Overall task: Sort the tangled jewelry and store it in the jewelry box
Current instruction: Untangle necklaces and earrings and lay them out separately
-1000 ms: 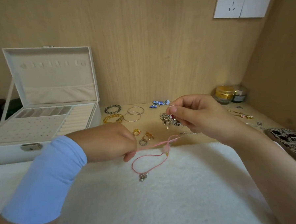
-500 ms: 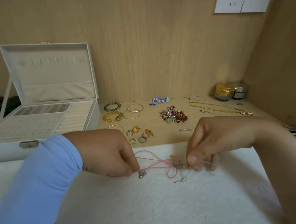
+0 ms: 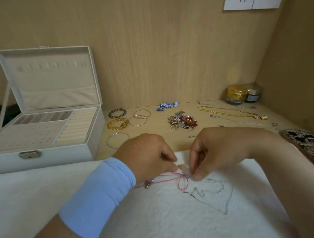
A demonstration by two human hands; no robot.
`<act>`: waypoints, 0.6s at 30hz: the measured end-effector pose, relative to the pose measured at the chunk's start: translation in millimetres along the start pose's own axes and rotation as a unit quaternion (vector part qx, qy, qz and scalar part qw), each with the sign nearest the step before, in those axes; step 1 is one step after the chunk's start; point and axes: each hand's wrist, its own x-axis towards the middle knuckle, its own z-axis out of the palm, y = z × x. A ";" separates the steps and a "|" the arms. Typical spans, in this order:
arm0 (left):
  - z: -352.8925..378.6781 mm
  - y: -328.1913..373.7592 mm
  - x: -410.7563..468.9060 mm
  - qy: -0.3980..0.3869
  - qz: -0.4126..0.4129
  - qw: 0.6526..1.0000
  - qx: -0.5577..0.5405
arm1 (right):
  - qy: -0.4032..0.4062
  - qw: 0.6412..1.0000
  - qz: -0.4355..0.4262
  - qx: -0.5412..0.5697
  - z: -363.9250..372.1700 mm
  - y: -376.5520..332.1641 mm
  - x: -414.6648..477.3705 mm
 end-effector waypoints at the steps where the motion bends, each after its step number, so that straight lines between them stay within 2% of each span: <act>1: -0.2 1.1 -0.4 0.003 0.001 1.000 0.010 | 0.006 1.000 0.016 -0.025 4.6 -1.5 3.2; 7: 4.3 5.1 -0.4 0.040 0.060 0.996 0.060 | 0.030 0.999 0.012 -0.042 8.2 0.5 9.0; 9: 5.7 1.9 -0.1 0.041 0.054 0.998 0.004 | 0.026 0.999 -0.004 -0.033 6.9 2.9 8.5; 12: -2.2 -4.6 -1.8 0.060 0.010 0.987 -0.149 | 0.038 0.999 -0.027 0.018 6.3 6.1 9.8; 14: -11.8 -4.7 -2.7 0.071 -0.016 0.964 -0.257 | 0.054 0.995 -0.037 0.072 6.2 6.5 11.0; 16: -20.9 -2.1 -3.9 0.075 -0.069 0.908 -0.408 | 0.075 0.990 -0.045 0.108 6.0 6.2 12.2; 18: -28.0 -0.3 -6.0 0.079 -0.097 0.852 -0.508 | 0.105 0.983 -0.057 0.140 5.3 6.2 13.4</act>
